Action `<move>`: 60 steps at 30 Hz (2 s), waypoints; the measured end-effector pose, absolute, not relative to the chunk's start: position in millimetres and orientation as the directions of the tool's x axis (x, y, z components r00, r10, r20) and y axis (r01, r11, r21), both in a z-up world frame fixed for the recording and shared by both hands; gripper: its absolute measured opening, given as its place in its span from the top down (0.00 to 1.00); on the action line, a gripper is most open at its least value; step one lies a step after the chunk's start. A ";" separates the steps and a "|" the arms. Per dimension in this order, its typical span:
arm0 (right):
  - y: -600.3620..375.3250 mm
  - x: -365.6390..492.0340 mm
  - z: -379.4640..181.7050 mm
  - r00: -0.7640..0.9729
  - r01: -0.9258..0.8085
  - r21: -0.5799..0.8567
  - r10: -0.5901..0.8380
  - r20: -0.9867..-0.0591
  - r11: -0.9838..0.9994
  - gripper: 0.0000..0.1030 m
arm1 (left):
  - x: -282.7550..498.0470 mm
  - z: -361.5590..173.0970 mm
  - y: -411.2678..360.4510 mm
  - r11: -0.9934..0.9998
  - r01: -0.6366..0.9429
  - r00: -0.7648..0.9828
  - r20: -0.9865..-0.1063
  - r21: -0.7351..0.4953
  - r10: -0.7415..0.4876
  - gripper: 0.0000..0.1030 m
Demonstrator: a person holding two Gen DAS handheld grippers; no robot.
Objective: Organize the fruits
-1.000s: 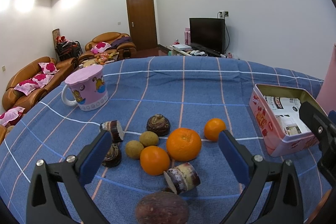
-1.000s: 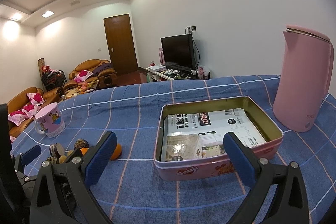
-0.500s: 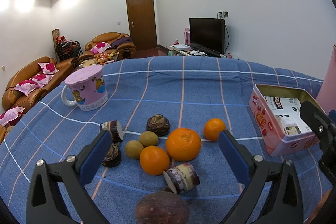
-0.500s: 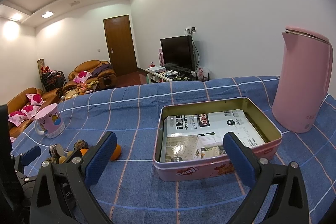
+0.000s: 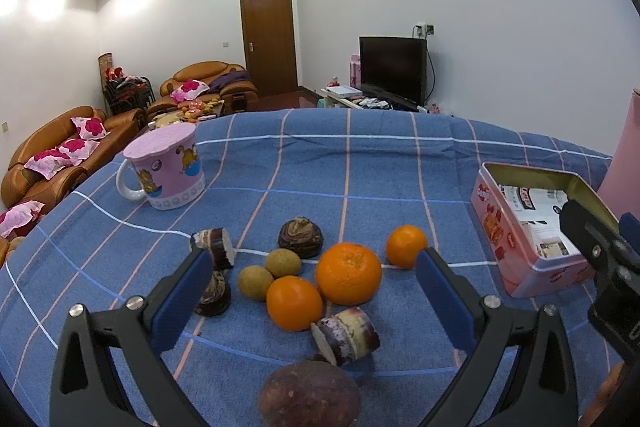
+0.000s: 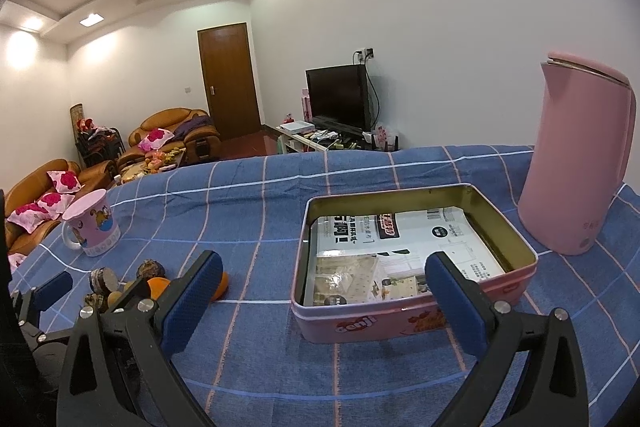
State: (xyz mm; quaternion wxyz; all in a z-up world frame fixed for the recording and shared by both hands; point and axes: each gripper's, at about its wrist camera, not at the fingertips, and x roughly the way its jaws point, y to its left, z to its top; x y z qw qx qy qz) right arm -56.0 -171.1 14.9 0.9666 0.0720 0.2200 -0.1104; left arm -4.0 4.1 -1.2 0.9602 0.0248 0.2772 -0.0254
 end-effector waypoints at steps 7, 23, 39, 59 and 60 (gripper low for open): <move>-171.5 -53.9 13.2 0.870 0.249 0.084 -0.185 -0.457 0.965 0.01 | -15.6 1.0 9.5 0.998 0.056 0.851 -0.524 0.029 -0.032 0.00; -154.2 -51.0 9.2 0.869 0.113 0.083 -0.058 -0.491 0.990 0.15 | -48.0 -9.5 73.8 0.998 0.063 0.793 -0.608 0.027 -0.034 0.00; -71.9 -23.3 -21.5 0.659 -0.311 0.220 0.377 -0.651 0.925 0.56 | -70.6 -14.4 102.1 0.993 0.115 0.764 -0.642 0.028 -0.071 0.01; -102.2 -6.7 -25.6 0.605 -0.282 0.405 0.489 -0.628 0.870 0.56 | -39.2 -29.5 53.1 0.945 0.287 0.649 -0.694 -0.157 -0.312 0.48; -97.4 -4.5 -26.6 0.593 -0.298 0.402 0.498 -0.633 0.866 0.56 | -39.6 -29.6 56.7 0.945 0.284 0.649 -0.692 -0.165 -0.316 0.48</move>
